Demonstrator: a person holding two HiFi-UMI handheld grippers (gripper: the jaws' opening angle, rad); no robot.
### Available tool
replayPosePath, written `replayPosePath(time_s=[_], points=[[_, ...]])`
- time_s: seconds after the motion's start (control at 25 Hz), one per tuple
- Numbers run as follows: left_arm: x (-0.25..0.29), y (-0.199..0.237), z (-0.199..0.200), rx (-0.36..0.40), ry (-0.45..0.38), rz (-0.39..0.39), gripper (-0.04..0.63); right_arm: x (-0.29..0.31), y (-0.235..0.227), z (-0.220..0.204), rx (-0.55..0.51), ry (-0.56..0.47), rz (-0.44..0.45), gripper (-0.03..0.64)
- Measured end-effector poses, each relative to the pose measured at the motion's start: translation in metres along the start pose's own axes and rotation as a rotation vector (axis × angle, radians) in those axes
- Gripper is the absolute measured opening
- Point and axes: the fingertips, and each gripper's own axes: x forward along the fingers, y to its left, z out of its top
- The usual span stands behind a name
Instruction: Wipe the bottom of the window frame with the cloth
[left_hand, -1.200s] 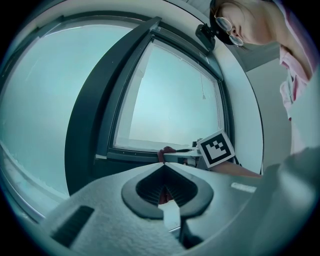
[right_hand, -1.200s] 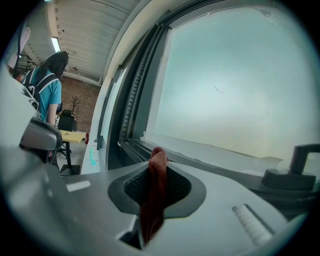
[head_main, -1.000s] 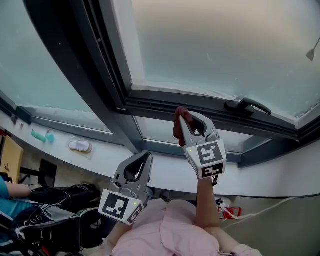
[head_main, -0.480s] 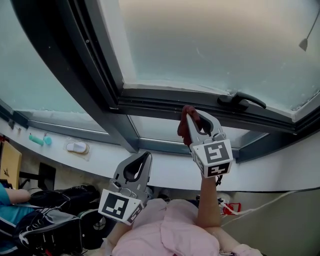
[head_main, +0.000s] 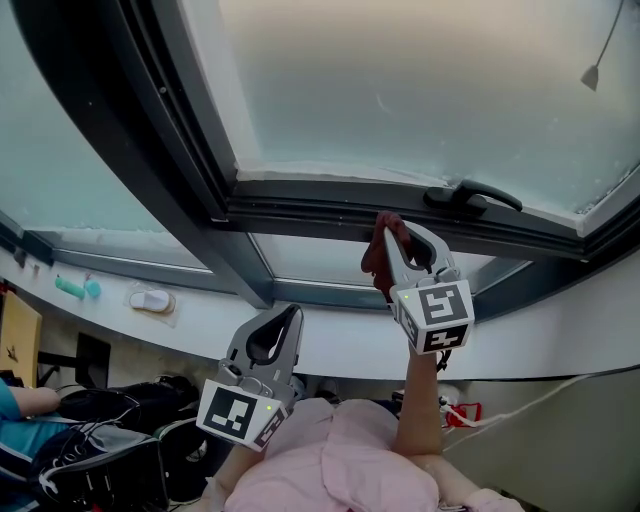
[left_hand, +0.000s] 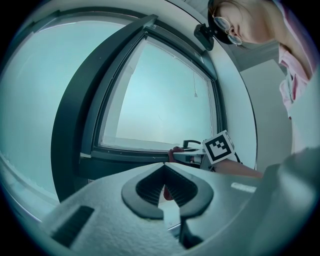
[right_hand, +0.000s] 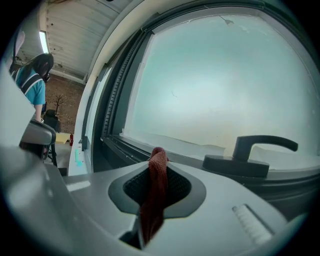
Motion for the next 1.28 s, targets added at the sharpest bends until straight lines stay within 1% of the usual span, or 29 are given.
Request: replayPosePath(time_s=[0.4, 0.72, 1.28], points=[[0.001, -0.003, 0.002, 0.006, -0.010, -0.003, -0.002, -0.010, -0.017, -0.004, 0.018, -0.003, -0.036, 0.052], [0.002, -0.005, 0.000, 0.009, -0.016, -0.004, -0.002, -0.013, -0.023, -0.007, 0.021, -0.010, -0.048, 0.052], [0.002, -0.007, -0.001, 0.013, -0.016, -0.010, -0.002, -0.026, -0.046, -0.013, 0.041, -0.004, -0.107, 0.052]])
